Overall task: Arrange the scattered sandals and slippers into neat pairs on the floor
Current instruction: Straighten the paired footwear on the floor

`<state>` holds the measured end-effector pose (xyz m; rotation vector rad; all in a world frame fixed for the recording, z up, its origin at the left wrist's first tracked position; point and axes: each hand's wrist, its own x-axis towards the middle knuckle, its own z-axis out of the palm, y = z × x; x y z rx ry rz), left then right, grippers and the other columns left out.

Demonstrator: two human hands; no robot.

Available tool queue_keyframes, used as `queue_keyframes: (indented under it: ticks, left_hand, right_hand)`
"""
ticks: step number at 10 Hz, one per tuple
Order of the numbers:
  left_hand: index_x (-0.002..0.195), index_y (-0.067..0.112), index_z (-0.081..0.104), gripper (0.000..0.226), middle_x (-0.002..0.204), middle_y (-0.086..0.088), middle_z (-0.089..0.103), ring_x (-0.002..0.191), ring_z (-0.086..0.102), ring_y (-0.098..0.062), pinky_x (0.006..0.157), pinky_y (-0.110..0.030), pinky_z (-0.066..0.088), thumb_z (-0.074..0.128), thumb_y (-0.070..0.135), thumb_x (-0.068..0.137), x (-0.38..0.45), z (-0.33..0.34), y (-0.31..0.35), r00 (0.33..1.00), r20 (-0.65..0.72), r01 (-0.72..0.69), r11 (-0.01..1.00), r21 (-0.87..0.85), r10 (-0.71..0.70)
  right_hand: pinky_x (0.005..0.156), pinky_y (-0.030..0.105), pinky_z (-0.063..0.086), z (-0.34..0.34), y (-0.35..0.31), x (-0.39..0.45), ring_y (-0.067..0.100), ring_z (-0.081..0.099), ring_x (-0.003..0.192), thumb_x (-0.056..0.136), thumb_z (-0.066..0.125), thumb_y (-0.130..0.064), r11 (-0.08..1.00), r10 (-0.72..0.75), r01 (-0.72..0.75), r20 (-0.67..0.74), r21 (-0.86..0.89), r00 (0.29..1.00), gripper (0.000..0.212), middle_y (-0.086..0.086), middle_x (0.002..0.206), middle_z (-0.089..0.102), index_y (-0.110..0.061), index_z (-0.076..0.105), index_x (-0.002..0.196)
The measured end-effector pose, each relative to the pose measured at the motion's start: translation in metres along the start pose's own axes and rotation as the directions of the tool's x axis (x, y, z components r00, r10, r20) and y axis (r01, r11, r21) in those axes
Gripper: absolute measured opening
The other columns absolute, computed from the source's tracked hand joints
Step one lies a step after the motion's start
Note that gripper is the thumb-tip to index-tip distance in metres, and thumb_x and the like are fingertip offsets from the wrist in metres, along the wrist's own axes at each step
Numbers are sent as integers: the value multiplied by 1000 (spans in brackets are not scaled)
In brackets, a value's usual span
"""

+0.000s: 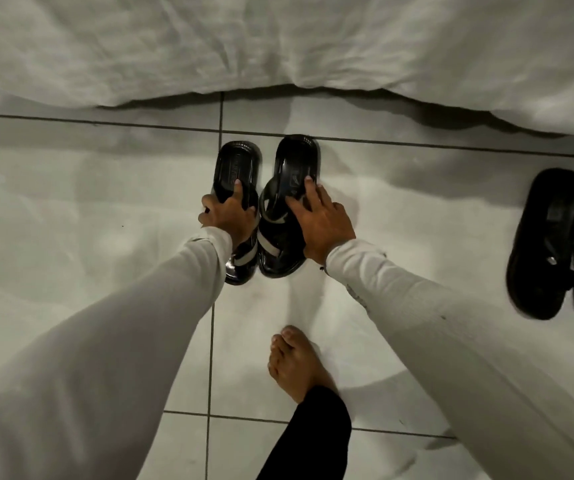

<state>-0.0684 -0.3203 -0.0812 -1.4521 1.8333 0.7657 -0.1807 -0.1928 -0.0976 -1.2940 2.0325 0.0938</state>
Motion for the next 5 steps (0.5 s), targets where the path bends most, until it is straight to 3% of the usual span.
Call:
queue_keyframes:
  ticks: [3,5]
  left_hand:
    - [162,36,13,65,156,-28,21,138,38,-56,118,-60,37,47,44,106,-14,16,11,999,33,-10,1000,-22,11]
    - [162,31,17,63,156,-28,26,140,38,-55,120,-60,34,44,47,106,-16,23,9,1000,-7,-9,999,-48,9]
  right_hand:
    - [117,50,36,9,16,-27,40,12,154,83,76,-24,999,6,-7,31,33,1000,87,19,168,0,-23,28,155]
    - [115,51,38,5,16,-30,41,15,153,77,80,-19,998,-18,16,40,54,999,99,21,167,1,-23,22,157]
